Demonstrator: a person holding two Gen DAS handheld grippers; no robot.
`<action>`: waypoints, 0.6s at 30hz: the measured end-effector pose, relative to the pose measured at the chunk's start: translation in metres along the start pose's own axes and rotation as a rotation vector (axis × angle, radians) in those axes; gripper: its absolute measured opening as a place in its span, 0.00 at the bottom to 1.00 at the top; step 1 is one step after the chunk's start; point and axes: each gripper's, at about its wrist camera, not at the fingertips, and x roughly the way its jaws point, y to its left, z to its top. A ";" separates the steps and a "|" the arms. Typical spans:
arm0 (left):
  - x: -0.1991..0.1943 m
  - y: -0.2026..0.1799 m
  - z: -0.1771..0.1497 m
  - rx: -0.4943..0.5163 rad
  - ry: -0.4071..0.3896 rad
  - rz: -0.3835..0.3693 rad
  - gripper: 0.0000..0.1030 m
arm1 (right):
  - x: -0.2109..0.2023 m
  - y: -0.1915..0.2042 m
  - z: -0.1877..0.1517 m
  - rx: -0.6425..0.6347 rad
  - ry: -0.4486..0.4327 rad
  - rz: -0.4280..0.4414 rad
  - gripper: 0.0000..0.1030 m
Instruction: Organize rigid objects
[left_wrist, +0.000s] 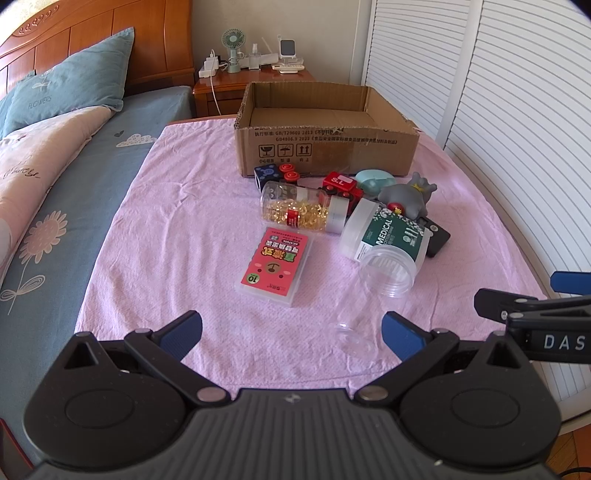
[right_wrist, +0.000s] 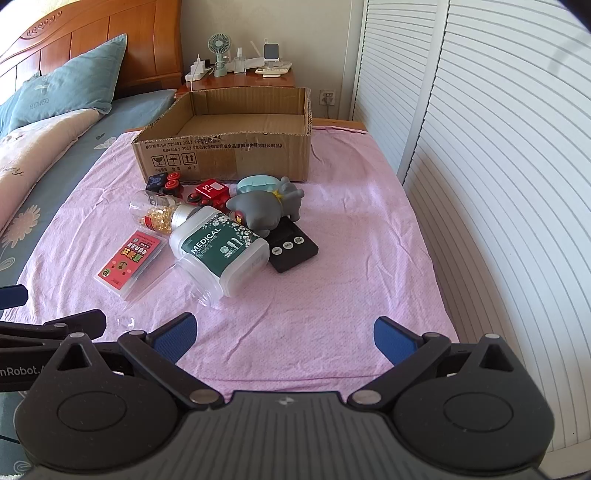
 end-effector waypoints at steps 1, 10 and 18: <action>0.000 0.000 0.000 0.000 0.000 0.000 0.99 | 0.000 0.000 0.000 0.000 0.000 0.000 1.00; 0.000 0.000 0.000 0.001 0.000 0.000 0.99 | -0.001 0.000 0.000 -0.002 -0.002 -0.001 1.00; -0.002 -0.003 0.001 0.001 -0.003 -0.001 0.99 | -0.004 0.000 0.002 -0.003 -0.006 -0.001 1.00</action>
